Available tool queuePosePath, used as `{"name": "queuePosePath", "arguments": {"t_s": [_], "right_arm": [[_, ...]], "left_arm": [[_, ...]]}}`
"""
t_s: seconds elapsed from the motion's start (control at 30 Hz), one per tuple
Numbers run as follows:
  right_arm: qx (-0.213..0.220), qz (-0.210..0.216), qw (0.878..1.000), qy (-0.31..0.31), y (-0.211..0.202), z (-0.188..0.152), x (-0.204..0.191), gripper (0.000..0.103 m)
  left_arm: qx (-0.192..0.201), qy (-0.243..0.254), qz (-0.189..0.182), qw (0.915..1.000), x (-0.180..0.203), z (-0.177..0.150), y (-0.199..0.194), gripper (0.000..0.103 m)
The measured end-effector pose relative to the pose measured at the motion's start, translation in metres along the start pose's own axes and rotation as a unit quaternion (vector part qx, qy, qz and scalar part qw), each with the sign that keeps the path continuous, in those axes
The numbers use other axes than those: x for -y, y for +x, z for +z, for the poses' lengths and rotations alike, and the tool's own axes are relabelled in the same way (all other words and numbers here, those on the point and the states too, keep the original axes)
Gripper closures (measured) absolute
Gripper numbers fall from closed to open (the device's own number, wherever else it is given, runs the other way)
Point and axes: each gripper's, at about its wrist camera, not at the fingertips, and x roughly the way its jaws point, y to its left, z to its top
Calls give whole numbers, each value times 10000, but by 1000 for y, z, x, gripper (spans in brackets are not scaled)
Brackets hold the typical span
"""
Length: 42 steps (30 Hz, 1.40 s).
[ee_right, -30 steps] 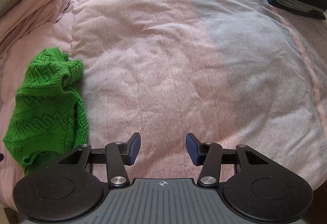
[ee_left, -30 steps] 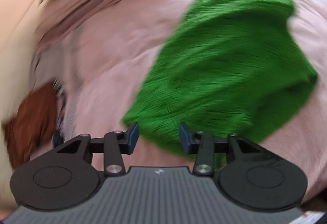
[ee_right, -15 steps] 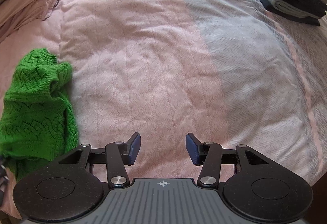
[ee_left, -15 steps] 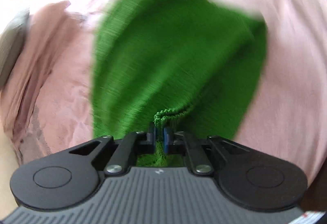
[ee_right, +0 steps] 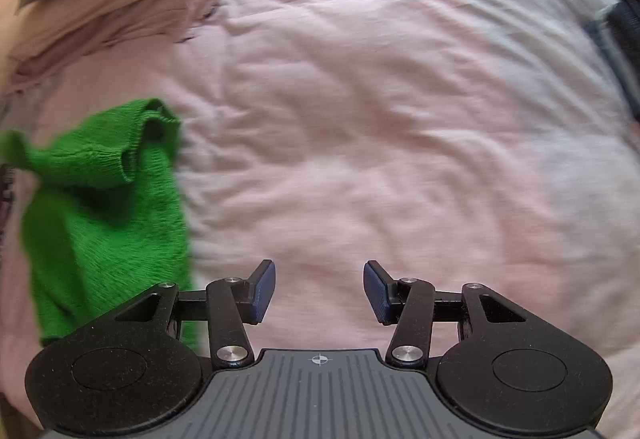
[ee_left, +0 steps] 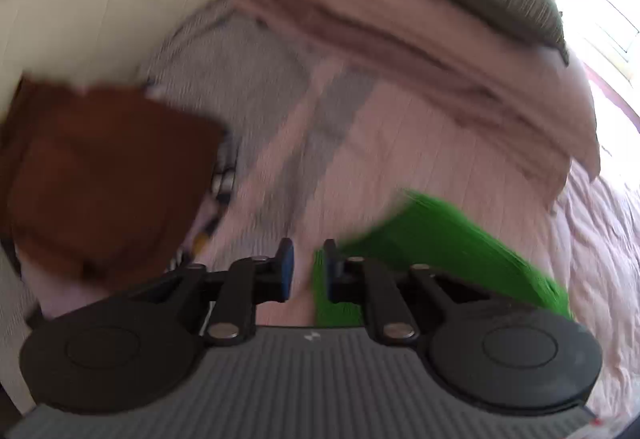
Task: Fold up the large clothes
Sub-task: 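Grasp the vest edges with both grippers, then lift the vest with both grippers, shake it out, and lay it flat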
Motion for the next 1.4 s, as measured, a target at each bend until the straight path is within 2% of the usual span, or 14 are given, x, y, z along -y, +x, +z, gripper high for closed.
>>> {"name": "queuePosePath", "arguments": {"t_s": [0.1,0.23,0.33,0.43,0.53,0.57,0.6,0.63,0.7,0.8,0.9,1.07,1.2,1.4], "right_arm": [[-265,590,9977,193,25,-10,-14,57],[-659,1206,9898,366,55,-32,-30,53],[-813,1366,9863,450,75,-48,-38,47],[-910,1445,9827,712,99,-63,-35,46],[-881,1741,9730,1230,118,-76,-28,48],[-847,1849,9703,1308,120,-78,-28,56],[-878,1968,9672,1345,120,-78,-28,92],[-847,2030,9649,1435,117,-79,-27,93],[-656,2304,9595,1479,99,-79,-23,94],[-241,2861,9415,1765,53,-73,-8,96],[444,3494,9158,1932,-14,-60,6,98],[1949,4270,8702,1497,-149,-24,11,100],[2728,3961,8654,1405,-206,16,13,101],[3643,3485,8507,1483,-246,70,15,102]], "left_arm": [[-624,-39,-308,9976,-14,-68,2,71],[-1686,-619,-968,9790,-11,-157,19,63],[-1978,-961,-1261,9673,5,-206,17,43],[-1946,-1009,-1047,9700,17,-224,28,23],[-1872,-1323,-1010,9681,19,-232,40,23],[-1834,-1470,-1049,9663,17,-234,43,24],[-1787,-1522,-1089,9659,17,-236,43,44],[-1738,-1485,-1215,9659,16,-237,41,72],[-1656,-1400,-1404,9661,12,-236,30,89],[-1400,-1301,-1729,9662,2,-224,-7,93],[-770,-768,-2216,9690,6,-193,-72,94],[398,-54,-3370,9406,22,-127,-190,98],[918,231,-3994,9119,46,-88,-225,98],[866,473,-4246,9000,112,-44,-208,98]]}}
